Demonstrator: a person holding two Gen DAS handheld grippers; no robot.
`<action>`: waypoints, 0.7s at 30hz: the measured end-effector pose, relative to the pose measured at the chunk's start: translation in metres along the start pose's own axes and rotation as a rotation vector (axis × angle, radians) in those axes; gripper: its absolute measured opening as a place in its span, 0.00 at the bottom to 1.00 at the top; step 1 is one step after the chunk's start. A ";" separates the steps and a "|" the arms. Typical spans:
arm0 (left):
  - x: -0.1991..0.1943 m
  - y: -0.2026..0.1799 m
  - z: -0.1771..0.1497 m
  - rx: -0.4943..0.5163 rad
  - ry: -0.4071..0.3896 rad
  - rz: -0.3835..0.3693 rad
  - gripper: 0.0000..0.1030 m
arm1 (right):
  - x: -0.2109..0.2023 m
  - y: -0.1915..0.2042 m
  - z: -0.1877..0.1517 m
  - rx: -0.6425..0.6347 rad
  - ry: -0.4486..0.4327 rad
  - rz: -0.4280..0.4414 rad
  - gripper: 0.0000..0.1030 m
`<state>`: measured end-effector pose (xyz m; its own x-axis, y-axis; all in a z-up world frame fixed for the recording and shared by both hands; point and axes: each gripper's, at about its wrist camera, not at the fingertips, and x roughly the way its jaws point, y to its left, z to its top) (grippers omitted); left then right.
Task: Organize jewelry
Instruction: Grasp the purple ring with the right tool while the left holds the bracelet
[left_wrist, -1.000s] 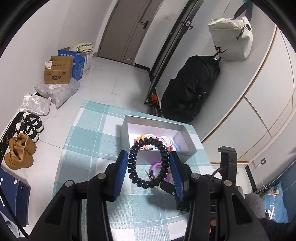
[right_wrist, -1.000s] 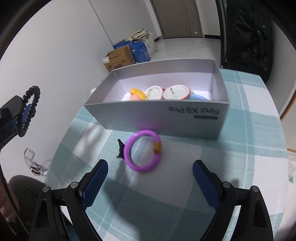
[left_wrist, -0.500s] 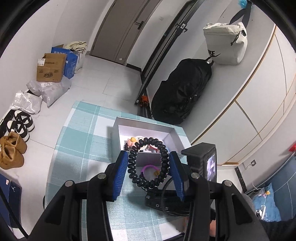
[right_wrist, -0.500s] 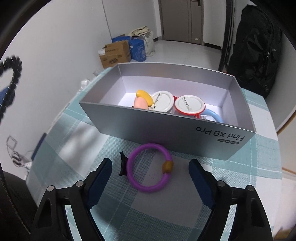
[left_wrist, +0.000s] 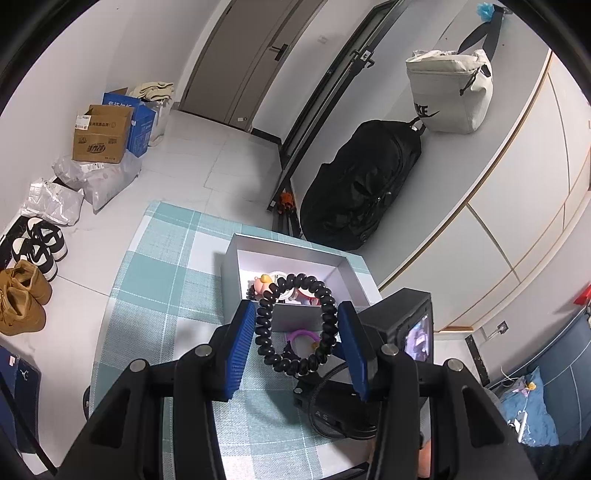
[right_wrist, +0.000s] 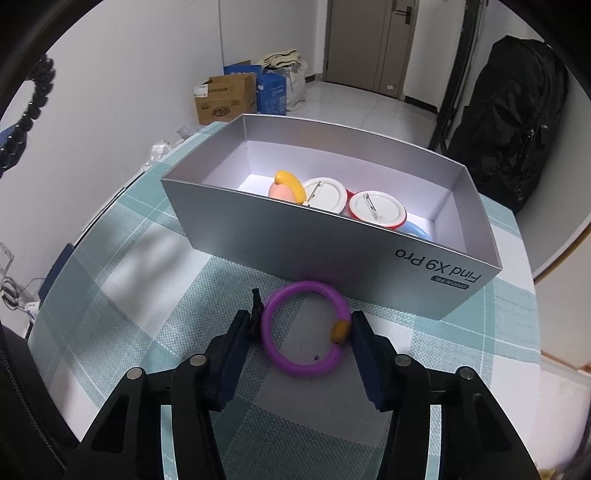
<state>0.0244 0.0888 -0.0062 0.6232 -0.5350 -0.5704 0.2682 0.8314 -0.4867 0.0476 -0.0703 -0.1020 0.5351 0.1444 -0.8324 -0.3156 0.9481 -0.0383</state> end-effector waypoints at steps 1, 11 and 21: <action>0.001 0.000 0.000 -0.001 0.002 -0.001 0.39 | -0.002 -0.001 -0.001 0.002 -0.003 0.002 0.51; 0.009 -0.003 0.001 -0.014 0.013 0.005 0.39 | -0.040 -0.022 -0.006 0.045 -0.098 0.091 0.51; 0.028 -0.016 0.001 0.011 0.042 0.035 0.39 | -0.078 -0.046 0.010 0.058 -0.216 0.163 0.51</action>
<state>0.0378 0.0611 -0.0139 0.6010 -0.5114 -0.6143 0.2547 0.8510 -0.4593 0.0282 -0.1220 -0.0302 0.6376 0.3475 -0.6876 -0.3688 0.9213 0.1236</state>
